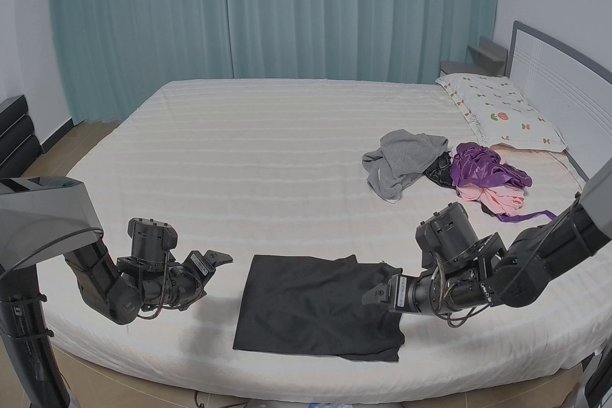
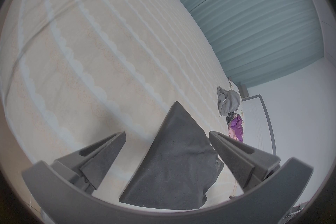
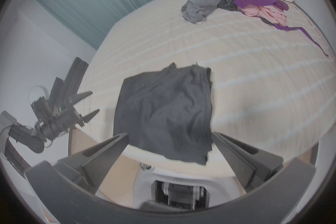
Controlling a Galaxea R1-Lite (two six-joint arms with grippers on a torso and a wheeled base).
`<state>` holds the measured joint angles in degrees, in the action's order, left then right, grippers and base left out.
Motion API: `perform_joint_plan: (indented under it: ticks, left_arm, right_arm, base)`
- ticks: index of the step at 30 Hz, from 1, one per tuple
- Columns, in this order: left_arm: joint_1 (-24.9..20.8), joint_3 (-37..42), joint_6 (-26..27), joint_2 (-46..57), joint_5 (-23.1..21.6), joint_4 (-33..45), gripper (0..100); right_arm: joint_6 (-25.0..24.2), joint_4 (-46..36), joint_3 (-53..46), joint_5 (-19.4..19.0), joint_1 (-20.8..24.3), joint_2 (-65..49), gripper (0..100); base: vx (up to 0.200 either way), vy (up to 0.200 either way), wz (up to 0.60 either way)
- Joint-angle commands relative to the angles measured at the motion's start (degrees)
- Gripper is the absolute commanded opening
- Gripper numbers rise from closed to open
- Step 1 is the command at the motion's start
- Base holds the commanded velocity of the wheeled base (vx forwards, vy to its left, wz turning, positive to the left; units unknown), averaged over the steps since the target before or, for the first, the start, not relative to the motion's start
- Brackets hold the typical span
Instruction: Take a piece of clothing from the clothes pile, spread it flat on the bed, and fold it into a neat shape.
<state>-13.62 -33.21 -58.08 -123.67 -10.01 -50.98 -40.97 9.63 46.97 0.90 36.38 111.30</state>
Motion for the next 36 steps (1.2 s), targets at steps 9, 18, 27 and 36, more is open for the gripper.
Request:
perform_joint_plan:
  ticks: [9, 18, 27, 36]
  left_arm:
    - [-2.0, -6.6, 0.6, -2.6, -0.1, 0.5, 100]
    - [-6.3, -21.9, 8.9, -13.3, 2.1, 5.3, 100]
    - [-6.5, -33.4, 12.1, -18.1, 5.6, 15.8, 100]
    - [-6.6, -36.2, 15.1, -21.4, 8.4, 16.2, 100]
  right_arm:
    - [4.8, 12.6, 8.3, -2.1, -11.2, 19.6, 100]
    - [4.3, 13.3, 16.7, -3.6, -13.3, 26.2, 100]
    - [1.5, 13.3, 19.7, -3.7, -13.2, 28.2, 0]
    - [-1.7, 13.3, 19.2, -3.7, -13.7, 26.4, 0]
  base:
    - [0.000, 0.000, 0.00]
    - [0.000, 0.000, 0.00]
    - [0.000, 0.000, 0.00]
    - [0.000, 0.000, 0.00]
